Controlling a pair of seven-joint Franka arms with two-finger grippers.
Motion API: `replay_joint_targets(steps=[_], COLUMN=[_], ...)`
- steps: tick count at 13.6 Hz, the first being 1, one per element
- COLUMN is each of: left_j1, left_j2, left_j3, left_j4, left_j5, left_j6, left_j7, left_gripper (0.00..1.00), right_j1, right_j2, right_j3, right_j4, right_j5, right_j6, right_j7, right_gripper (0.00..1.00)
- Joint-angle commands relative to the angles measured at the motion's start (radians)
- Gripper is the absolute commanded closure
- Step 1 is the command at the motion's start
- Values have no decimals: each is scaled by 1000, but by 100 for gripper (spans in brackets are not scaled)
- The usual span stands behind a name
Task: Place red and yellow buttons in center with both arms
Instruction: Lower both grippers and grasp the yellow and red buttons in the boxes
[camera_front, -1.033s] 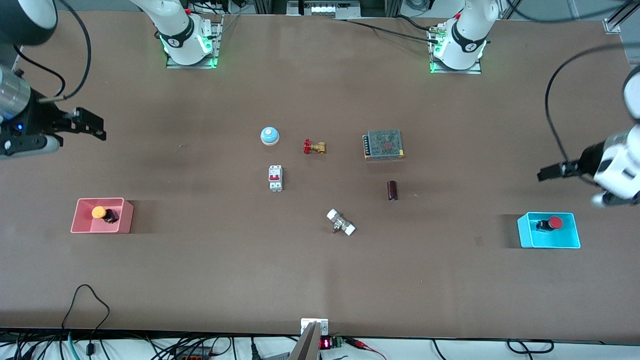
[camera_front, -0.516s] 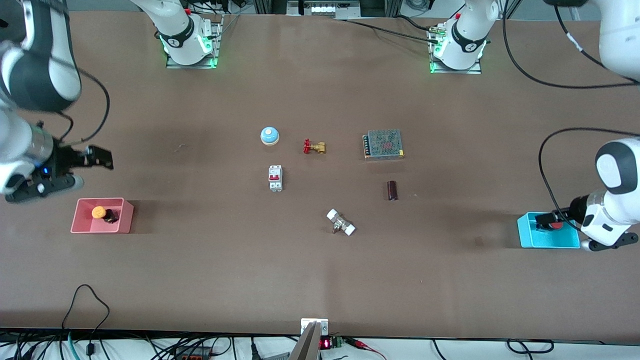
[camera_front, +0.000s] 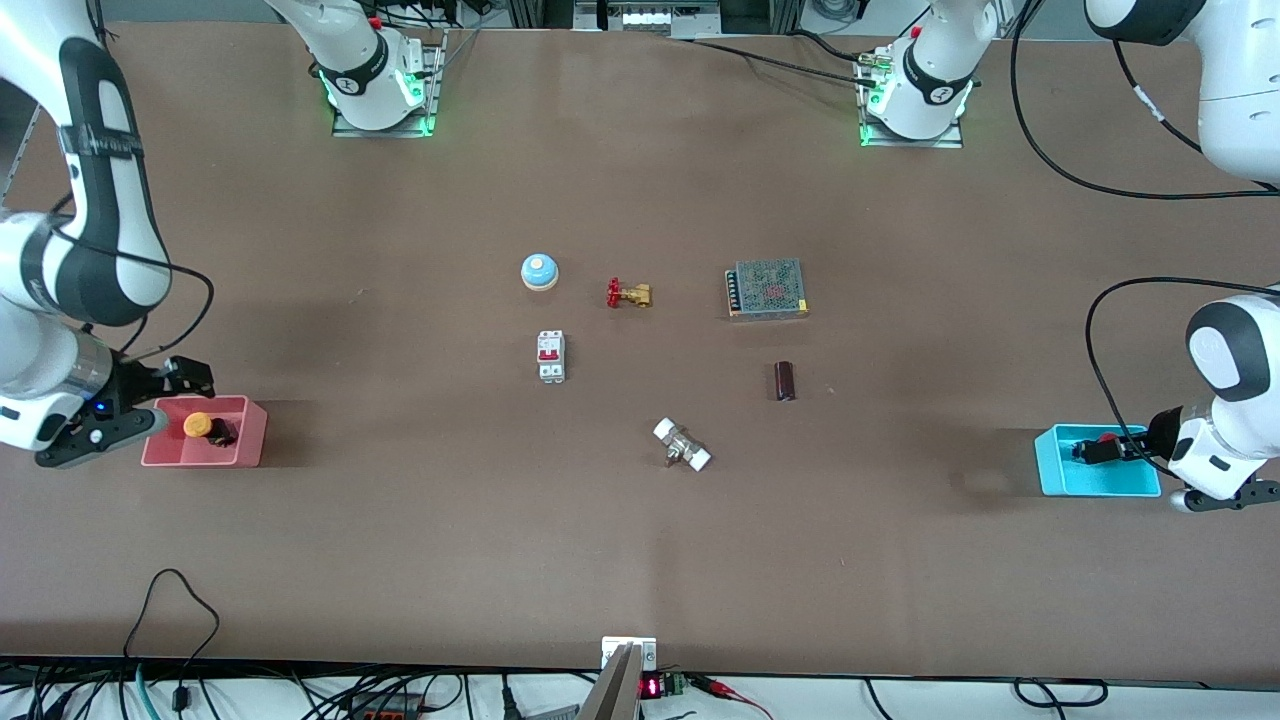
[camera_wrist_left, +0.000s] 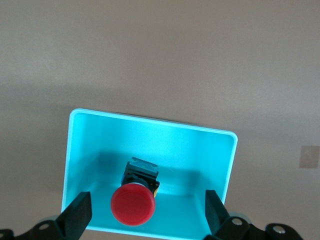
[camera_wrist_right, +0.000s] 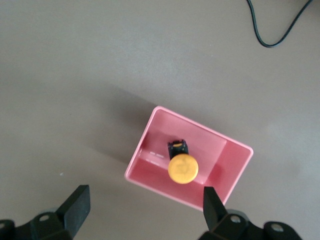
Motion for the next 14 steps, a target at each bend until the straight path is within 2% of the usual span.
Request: replay_joint_targets(steps=[1,3,6,10,14], left_j1=[8,11,22,28,28], left_j2=[23,43,48,63,57], left_j3=[-4,-3,-3,0,2], left_j4=[14,13,11,3,-9], left_j5=[3,4,4,4,6], left_j6=[9,9,9,9,3], left_j7=[59,64,106,125,154], left_gripper=[0,0,0,0,1], right_j1=[-46,-63,-73,-81,-89], right_j2=[35,54,54,74,95], right_j3=[37,39,39,37,37], right_j4=[-25,-47,-45,-59,-77], right_j5=[-15,-4,0,-1,-4], right_j6=[100,191,197,203,272], right_j7=[-21,0,147,151,143], right_gripper=[0,0,0,0,0])
